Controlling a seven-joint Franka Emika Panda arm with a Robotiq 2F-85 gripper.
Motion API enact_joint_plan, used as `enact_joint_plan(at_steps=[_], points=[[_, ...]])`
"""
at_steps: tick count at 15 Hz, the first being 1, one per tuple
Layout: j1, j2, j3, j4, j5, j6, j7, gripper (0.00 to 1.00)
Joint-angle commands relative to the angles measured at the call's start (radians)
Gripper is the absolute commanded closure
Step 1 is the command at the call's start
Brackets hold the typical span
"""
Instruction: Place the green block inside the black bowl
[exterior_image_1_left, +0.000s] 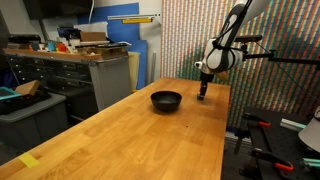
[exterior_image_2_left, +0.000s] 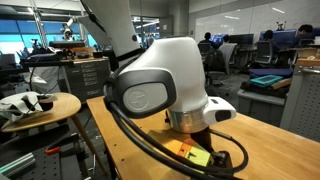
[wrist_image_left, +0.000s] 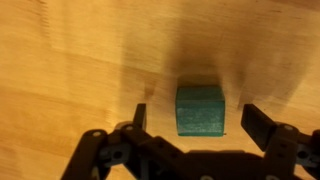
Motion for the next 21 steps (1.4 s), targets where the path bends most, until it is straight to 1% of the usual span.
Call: enact_joint_plan(at_steps=[1, 3, 4, 5, 6, 7, 11, 13, 16, 21], points=[[-0.081, 0.028, 0.065, 0.038, -0.07, 0.011, 0.027, 0.34], [-0.1, 0.021, 0.079, 0.037, -0.09, -0.007, 0.031, 0.5], [-0.105, 0.016, 0.08, 0.034, -0.1, -0.008, 0.031, 0.59], [-0.104, 0.009, 0.075, 0.03, -0.111, -0.014, 0.03, 0.65], [-0.105, 0.004, 0.073, 0.028, -0.12, -0.018, 0.03, 0.74], [-0.104, -0.005, 0.07, 0.025, -0.126, -0.025, 0.029, 0.77], [-0.105, -0.035, 0.068, 0.02, -0.14, -0.059, 0.029, 0.77], [-0.101, -0.053, 0.071, 0.027, -0.131, -0.097, 0.033, 0.77], [-0.087, -0.084, 0.078, 0.052, -0.111, -0.179, 0.028, 0.77], [-0.049, -0.109, 0.101, 0.128, -0.062, -0.302, 0.024, 0.77]])
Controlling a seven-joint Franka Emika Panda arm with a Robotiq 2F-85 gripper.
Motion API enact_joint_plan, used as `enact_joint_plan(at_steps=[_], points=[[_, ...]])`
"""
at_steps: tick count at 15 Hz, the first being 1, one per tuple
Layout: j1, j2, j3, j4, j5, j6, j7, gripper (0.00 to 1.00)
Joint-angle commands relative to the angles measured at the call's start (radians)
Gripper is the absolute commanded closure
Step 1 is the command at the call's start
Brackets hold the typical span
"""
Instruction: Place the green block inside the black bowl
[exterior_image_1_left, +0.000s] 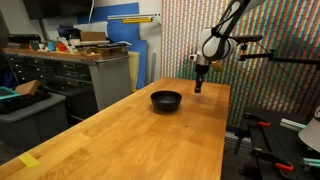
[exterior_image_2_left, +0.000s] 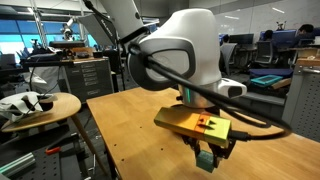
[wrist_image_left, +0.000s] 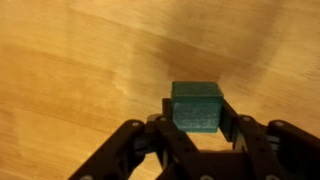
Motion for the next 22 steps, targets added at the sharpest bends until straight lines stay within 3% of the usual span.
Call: enact_joint_plan(at_steps=[1, 15, 22], points=[[0.036, -0.028, 0.019, 0.059, 0.042, -0.099, 0.012, 0.77], [0.208, -0.017, 0.103, 0.238, 0.127, -0.252, 0.047, 0.77], [0.246, 0.064, 0.115, 0.271, 0.133, -0.237, 0.066, 0.77]])
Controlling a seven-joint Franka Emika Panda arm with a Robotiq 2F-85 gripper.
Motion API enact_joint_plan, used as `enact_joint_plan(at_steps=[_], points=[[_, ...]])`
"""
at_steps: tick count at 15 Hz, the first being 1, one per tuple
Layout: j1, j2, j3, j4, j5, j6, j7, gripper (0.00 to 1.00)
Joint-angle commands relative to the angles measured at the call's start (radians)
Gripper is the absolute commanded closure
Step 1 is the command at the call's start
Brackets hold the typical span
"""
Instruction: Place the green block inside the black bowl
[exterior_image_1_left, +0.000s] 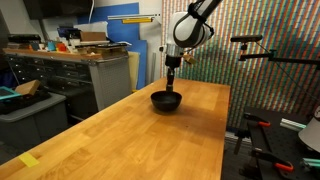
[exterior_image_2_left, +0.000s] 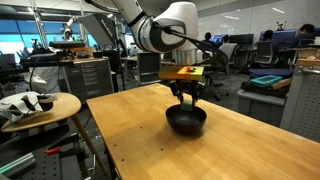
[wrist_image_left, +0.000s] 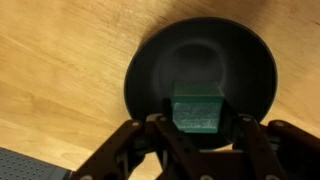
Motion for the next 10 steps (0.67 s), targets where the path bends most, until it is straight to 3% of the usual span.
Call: enact_joint_plan(at_steps=[1, 5, 6, 10], points=[[0.013, 0.068, 0.01, 0.043, 0.023, 0.003, 0.017, 0.77], [0.015, 0.147, 0.028, 0.065, 0.021, 0.033, 0.041, 0.77], [0.015, 0.163, 0.031, 0.073, 0.017, 0.039, 0.049, 0.37], [0.005, 0.197, 0.036, 0.106, 0.008, 0.058, 0.071, 0.06]])
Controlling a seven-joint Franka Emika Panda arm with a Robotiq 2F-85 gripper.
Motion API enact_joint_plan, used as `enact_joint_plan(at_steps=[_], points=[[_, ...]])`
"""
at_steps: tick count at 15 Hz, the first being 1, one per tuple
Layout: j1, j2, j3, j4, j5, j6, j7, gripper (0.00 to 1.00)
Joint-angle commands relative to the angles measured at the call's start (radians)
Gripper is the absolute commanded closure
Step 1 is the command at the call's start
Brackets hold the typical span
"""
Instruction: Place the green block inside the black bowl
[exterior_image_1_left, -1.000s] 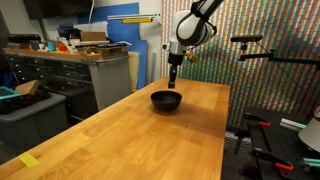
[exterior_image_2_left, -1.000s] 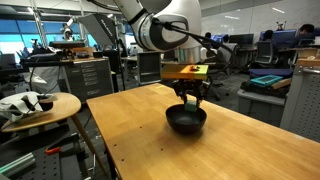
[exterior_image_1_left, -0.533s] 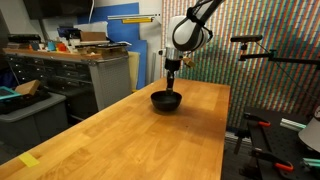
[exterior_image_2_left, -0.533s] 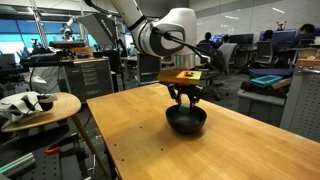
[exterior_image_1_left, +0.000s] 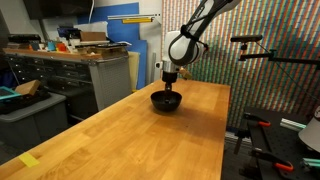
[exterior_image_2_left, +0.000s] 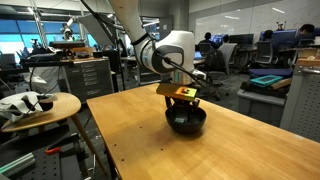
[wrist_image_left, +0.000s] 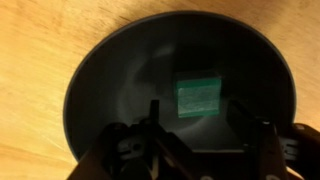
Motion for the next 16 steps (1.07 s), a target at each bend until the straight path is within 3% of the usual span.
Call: enact_joint_plan(at_steps=[1, 7, 16], points=[[-0.011, 0.028, 0.008, 0.054, 0.003, 0.014, 0.029, 0.0], [-0.022, -0.035, -0.017, 0.066, -0.005, -0.037, 0.064, 0.0], [-0.055, -0.232, -0.031, 0.044, 0.112, -0.288, 0.077, 0.0]])
